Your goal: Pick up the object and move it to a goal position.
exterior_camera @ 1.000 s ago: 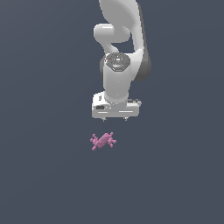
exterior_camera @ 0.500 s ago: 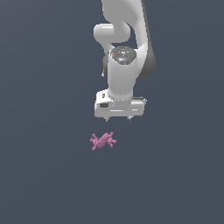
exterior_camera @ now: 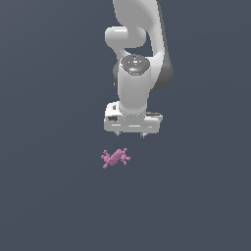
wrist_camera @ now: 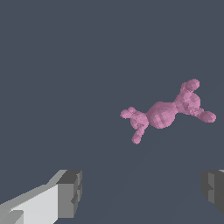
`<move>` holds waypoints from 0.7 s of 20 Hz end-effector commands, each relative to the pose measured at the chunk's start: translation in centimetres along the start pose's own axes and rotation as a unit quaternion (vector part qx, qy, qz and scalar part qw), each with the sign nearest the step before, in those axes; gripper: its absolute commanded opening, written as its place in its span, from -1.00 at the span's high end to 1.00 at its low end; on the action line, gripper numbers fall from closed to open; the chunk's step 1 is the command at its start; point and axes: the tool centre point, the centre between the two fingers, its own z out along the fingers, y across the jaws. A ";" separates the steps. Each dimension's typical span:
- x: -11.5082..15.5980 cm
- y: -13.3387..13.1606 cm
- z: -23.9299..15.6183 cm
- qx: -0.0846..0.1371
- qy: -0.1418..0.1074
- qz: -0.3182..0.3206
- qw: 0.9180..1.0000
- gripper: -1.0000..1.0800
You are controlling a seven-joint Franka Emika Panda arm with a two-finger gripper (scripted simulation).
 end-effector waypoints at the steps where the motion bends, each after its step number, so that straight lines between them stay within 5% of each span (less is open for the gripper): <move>1: 0.2 0.3 0.2 0.001 -0.001 0.026 1.000 -0.92; 7: 1.0 1.2 0.8 0.002 -0.004 0.110 0.994 -0.92; 14: 1.9 2.4 1.6 0.002 -0.007 0.217 0.976 -0.92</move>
